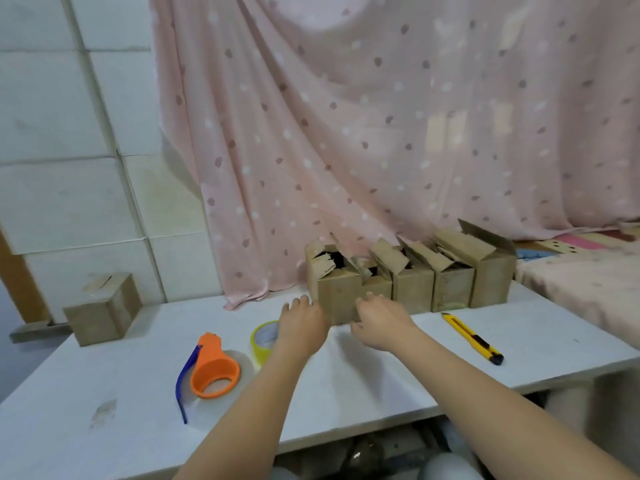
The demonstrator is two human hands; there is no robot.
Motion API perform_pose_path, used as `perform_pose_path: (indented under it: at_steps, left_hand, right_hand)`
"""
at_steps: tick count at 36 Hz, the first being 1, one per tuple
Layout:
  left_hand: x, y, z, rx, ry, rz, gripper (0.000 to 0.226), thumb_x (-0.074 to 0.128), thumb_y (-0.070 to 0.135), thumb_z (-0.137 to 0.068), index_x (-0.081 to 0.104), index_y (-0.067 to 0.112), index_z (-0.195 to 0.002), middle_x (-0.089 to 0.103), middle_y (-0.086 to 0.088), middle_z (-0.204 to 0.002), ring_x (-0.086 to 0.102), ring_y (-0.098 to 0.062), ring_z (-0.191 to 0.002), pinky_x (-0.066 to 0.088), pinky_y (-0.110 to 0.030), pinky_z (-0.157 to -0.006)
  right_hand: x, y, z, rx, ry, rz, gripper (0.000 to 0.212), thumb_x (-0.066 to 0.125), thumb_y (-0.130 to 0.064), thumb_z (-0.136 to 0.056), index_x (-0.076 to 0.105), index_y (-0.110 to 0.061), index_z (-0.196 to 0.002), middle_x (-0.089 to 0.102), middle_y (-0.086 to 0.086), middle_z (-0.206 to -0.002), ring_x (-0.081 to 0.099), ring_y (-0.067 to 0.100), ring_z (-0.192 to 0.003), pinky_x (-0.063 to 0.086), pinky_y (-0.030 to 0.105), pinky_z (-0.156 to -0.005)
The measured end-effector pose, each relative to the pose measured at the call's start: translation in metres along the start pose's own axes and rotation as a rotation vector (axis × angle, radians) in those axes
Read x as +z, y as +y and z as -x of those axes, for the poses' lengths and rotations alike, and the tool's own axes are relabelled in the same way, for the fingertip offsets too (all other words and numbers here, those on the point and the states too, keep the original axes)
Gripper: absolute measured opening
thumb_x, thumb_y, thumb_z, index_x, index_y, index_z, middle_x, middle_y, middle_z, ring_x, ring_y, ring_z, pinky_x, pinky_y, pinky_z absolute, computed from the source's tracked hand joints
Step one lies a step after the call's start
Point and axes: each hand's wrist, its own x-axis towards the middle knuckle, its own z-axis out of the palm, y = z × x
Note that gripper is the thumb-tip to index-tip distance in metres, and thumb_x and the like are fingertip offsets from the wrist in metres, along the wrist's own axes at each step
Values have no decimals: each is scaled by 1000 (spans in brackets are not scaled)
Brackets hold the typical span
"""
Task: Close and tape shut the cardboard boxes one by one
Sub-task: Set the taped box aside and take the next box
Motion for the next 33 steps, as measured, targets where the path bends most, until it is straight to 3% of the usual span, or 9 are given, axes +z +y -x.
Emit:
perform_pose_path:
  at_steps: [6, 10, 14, 17, 20, 24, 26, 30, 33]
  left_hand:
    - [4, 9, -13, -41, -43, 114, 29, 42, 25, -98, 56, 6, -116, 56, -14, -118, 54, -34, -111, 41, -36, -91]
    - [10, 12, -27, -164, -71, 372, 31, 46, 20, -95, 49, 1, -120, 56, -18, -117, 54, -37, -110, 44, -40, -87]
    - [13, 13, -38, -246, -64, 640, 65, 51, 22, -94, 22, 3, -149, 57, -23, -117, 56, -40, -107, 42, -36, -77]
    - [9, 10, -41, -248, -69, 800, 88, 54, 22, -91, -3, 19, -158, 63, -21, -113, 60, -39, -101, 50, -38, -80]
    - [4, 7, -41, -251, -65, 930, 94, 54, 20, -91, -12, 28, -157, 64, -13, -112, 62, -35, -97, 51, -36, -78]
    - [0, 7, -41, -246, -66, 1056, 86, 56, 18, -93, 0, 31, -158, 55, 4, -119, 57, -24, -100, 45, -27, -74]
    - [2, 7, -43, -239, -54, 1077, 82, 59, 18, -91, 11, 33, -156, 61, 2, -125, 59, -23, -101, 48, -27, -72]
    - [2, 6, -43, -276, -33, 1112, 83, 68, 21, -85, 21, 29, -152, 61, -4, -124, 59, -25, -108, 54, -33, -78]
    - [0, 3, -42, -288, -7, 1112, 83, 73, 25, -79, 26, 24, -148, 57, -7, -129, 56, -25, -114, 52, -38, -91]
  right_hand:
    - [3, 20, -14, 174, -39, -423, 31, 53, -36, -91, 57, -13, -110, 62, 7, -99, 61, 28, -91, 52, 37, -74]
    - [9, 21, -28, 320, 7, -762, 25, 57, -25, -92, 56, -16, -116, 64, 4, -98, 62, 25, -91, 50, 31, -71]
    - [22, 23, -39, 421, 6, -923, 46, 58, -21, -95, 50, -8, -138, 58, 9, -134, 56, 26, -122, 46, 36, -99]
    - [31, 25, -44, 441, -3, -994, 46, 60, -20, -94, 50, -11, -138, 58, 6, -133, 56, 22, -121, 46, 34, -103]
    - [36, 26, -48, 432, 24, -1054, 34, 59, -16, -93, 56, -14, -127, 64, 1, -115, 60, 18, -111, 48, 33, -99]
    - [38, 23, -51, 393, 46, -1092, 23, 56, -14, -90, 64, -19, -111, 72, -1, -96, 67, 18, -97, 52, 33, -86]
    - [39, 22, -53, 397, 50, -1091, 24, 57, -17, -88, 64, -21, -111, 71, -4, -95, 66, 16, -93, 53, 34, -86]
    - [35, 18, -52, 394, 82, -1133, 26, 55, -14, -87, 62, -34, -101, 70, -2, -85, 65, 19, -77, 50, 30, -62]
    - [32, 16, -50, 359, 100, -1173, 40, 52, -8, -89, 60, -46, -96, 70, -3, -81, 64, 21, -75, 50, 31, -68]
